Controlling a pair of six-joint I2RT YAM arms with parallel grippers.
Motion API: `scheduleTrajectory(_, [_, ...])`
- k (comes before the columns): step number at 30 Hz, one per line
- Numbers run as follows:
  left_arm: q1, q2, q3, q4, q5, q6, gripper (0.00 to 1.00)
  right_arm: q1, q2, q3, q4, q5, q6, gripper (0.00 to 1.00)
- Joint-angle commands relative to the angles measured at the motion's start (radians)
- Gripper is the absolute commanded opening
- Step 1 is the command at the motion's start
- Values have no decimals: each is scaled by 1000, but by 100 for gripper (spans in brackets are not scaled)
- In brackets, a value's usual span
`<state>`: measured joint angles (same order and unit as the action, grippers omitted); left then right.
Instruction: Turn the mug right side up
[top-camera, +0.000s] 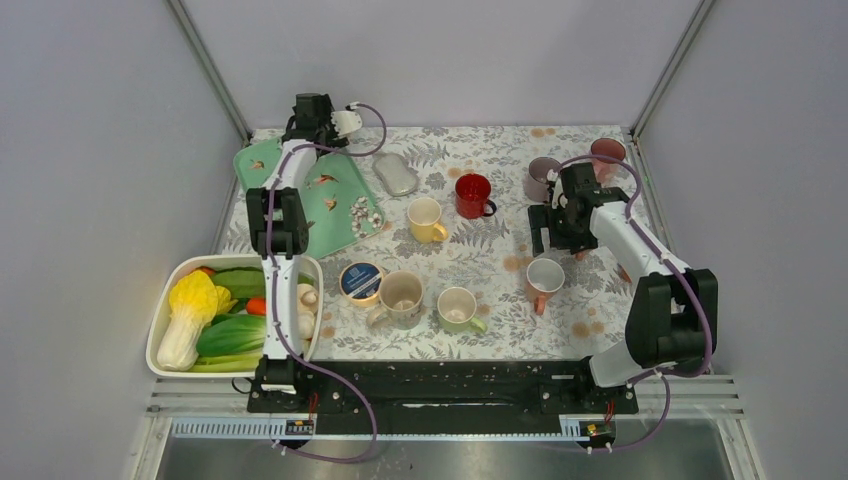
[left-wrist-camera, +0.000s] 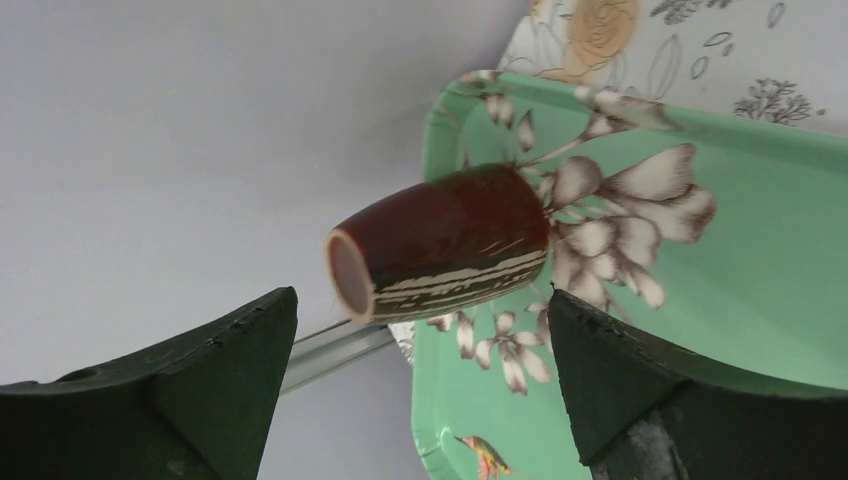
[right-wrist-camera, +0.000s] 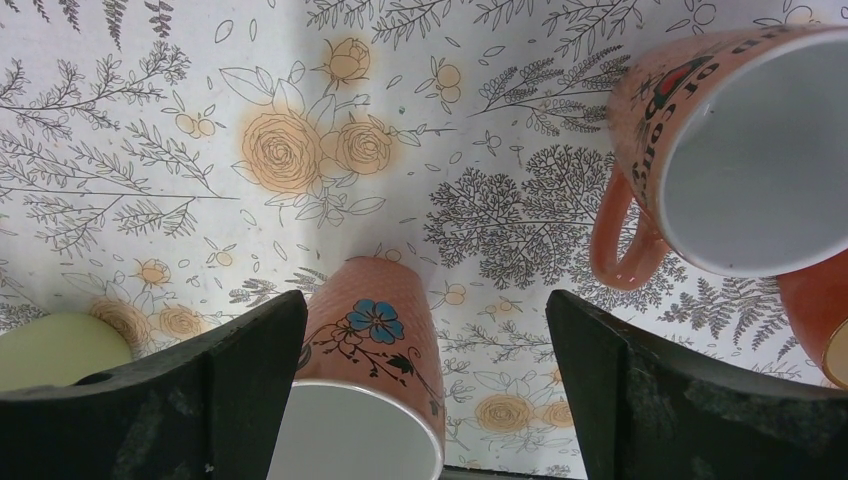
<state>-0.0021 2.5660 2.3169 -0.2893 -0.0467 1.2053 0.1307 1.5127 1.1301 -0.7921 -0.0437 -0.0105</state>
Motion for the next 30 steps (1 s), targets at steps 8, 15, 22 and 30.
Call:
scheduleTrajectory(8, [24, 75, 143, -77, 75, 26, 97, 24, 12, 45, -23, 38, -23, 99])
scheduleTrajectory(15, [19, 26, 47, -159, 118, 57, 95, 29, 6, 44, -22, 38, -26, 100])
scheduleTrajectory(22, [10, -27, 32, -265, 207, 26, 94, 30, 8, 43, -23, 39, -28, 99])
scheduleTrajectory(30, [-9, -173, -183, -304, 242, 40, 92, 30, 8, 48, -24, 39, -32, 99])
